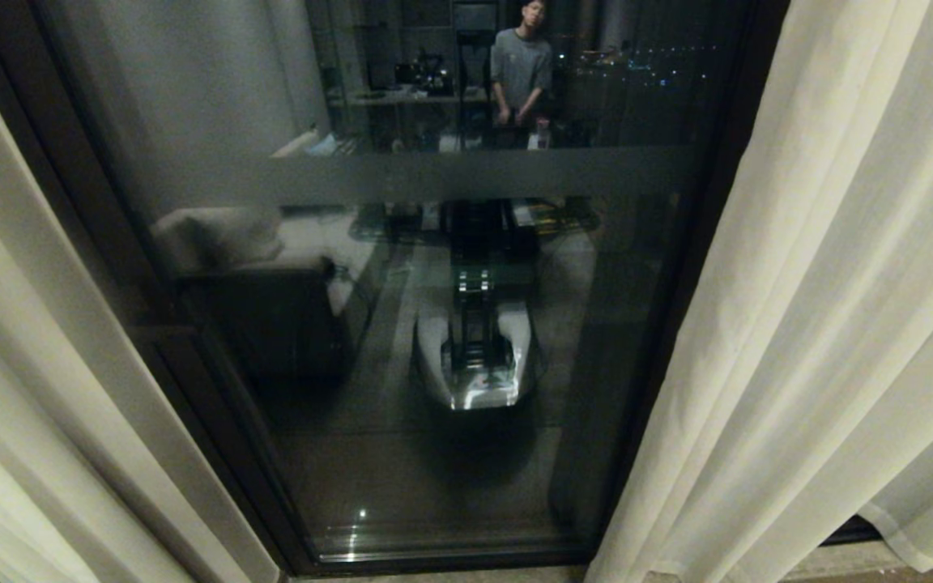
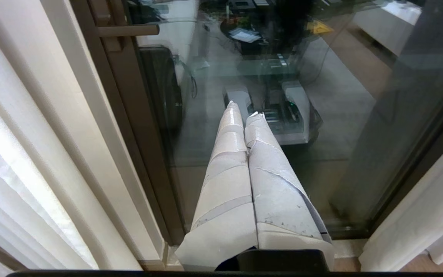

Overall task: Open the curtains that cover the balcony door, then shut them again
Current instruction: Pull the inner curtains open on both sides

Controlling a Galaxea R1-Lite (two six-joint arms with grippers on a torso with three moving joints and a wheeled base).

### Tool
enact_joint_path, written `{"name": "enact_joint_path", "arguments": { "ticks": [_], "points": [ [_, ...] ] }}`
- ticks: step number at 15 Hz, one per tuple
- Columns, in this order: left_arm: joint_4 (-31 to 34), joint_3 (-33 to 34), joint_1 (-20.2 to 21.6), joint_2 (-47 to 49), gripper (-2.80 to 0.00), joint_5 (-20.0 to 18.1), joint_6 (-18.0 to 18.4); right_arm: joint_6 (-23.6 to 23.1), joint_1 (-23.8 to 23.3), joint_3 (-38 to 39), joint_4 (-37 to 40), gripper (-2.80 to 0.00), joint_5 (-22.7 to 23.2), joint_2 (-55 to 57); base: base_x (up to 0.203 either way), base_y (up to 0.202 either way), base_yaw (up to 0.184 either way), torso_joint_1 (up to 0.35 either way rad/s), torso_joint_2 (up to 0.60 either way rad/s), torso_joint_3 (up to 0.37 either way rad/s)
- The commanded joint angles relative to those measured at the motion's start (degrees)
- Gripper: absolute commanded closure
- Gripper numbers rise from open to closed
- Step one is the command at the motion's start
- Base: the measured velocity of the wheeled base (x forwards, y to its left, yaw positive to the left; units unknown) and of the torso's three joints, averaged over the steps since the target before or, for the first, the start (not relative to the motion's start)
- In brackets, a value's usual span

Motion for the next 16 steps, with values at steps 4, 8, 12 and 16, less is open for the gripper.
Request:
{"name": "enact_joint_path", "arguments": {
  "ticks": [4,8,12,16],
  "points": [
    [-0.02,0.00,-0.01,-0.11,0.00,0.00,0.00,-1.06,-0.16,-0.23,0.08,0.00,-0.04,1.23,0.000,0.000,0.000,0.000,0.00,0.000],
    [-0.02,0.00,-0.01,-0.11,0.00,0.08,0.00,-1.28,-0.77,-4.20,-1.68,0.00,0.31,12.75,0.000,0.000,0.000,0.000,0.00,0.000],
    [-0.02,0.00,-0.01,-0.11,0.00,0.08,0.00,-1.25,-7.20,-9.59,-8.15,-2.80,4.80,25.87,0.000,0.000,0.000,0.000,0.00,0.000],
    [-0.02,0.00,-0.01,-0.11,0.00,0.08,0.00,-1.66,-11.88,-17.55,-12.14,-2.80,10.46,36.97,0.000,0.000,0.000,0.000,0.00,0.000]
  ]
}}
